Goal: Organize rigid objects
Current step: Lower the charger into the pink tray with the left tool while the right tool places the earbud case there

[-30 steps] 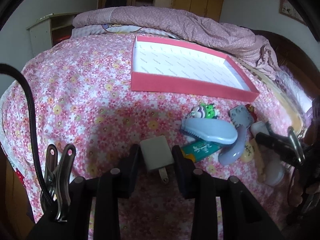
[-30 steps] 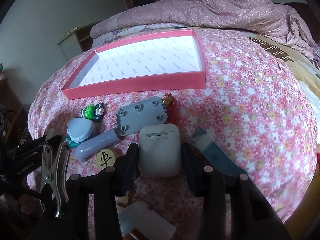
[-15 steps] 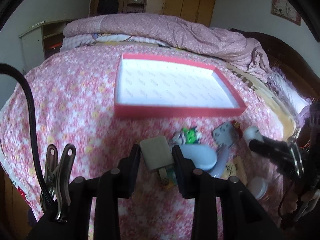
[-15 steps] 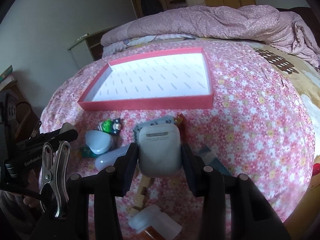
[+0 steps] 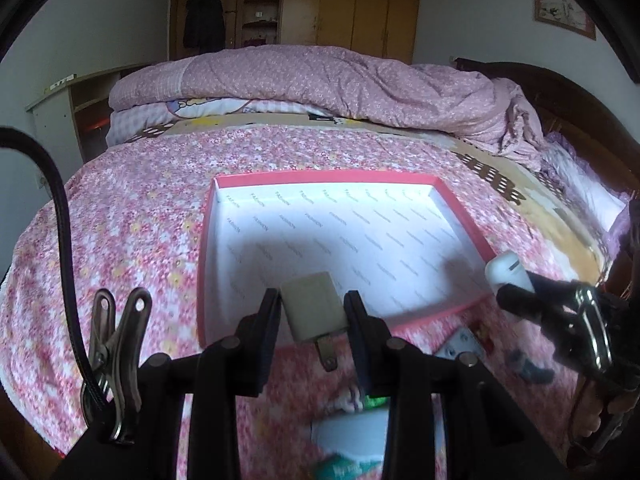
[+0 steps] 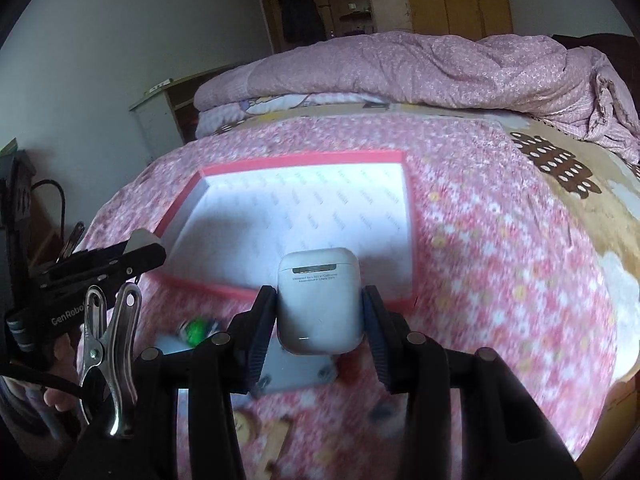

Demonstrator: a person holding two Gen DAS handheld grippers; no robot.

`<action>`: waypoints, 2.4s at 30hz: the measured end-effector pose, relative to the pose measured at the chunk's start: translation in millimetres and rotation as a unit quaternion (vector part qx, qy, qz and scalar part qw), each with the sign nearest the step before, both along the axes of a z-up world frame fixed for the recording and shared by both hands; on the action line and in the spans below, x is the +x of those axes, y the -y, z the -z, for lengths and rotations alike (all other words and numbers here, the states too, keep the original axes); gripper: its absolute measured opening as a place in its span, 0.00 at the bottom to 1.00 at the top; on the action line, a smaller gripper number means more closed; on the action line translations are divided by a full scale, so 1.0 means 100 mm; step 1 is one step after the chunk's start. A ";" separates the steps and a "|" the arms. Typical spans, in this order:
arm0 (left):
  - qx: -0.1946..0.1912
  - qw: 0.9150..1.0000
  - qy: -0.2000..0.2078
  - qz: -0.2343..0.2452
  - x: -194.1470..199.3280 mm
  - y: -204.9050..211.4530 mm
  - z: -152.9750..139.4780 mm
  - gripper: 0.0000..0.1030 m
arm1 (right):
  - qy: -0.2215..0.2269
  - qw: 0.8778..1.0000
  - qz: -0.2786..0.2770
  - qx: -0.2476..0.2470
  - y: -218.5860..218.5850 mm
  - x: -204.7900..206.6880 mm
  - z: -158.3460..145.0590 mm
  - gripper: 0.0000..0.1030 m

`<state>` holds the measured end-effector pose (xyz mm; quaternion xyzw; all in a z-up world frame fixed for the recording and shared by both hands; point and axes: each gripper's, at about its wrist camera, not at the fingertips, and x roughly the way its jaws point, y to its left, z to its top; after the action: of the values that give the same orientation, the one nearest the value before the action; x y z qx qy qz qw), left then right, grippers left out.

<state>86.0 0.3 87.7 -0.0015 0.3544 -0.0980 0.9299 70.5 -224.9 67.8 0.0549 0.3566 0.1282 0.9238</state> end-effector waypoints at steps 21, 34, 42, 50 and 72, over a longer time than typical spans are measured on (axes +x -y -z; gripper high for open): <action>0.020 0.998 -0.063 -0.004 0.38 0.05 0.46 0.33 | -0.054 0.998 0.014 -0.039 -0.10 0.47 0.35 0.43; 0.027 0.998 -0.058 0.004 0.29 0.10 0.48 0.46 | -0.058 0.997 0.024 -0.055 -0.15 0.37 0.39 0.43; 0.031 0.998 -0.058 -0.008 0.31 0.10 0.48 0.66 | -0.056 0.997 0.029 -0.053 -0.15 0.36 0.40 0.43; 0.034 0.998 -0.052 -0.024 0.26 0.12 0.45 0.67 | -0.046 0.998 0.011 -0.043 -0.18 0.31 0.35 0.59; 0.010 0.999 -0.032 0.013 -0.46 0.05 0.20 0.71 | -0.019 1.000 0.009 0.016 0.05 -0.41 0.05 0.59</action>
<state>39.5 -4.6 67.5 0.0093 0.3851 -0.1061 0.9167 29.4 -229.6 62.6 0.0751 0.3711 0.1244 0.9171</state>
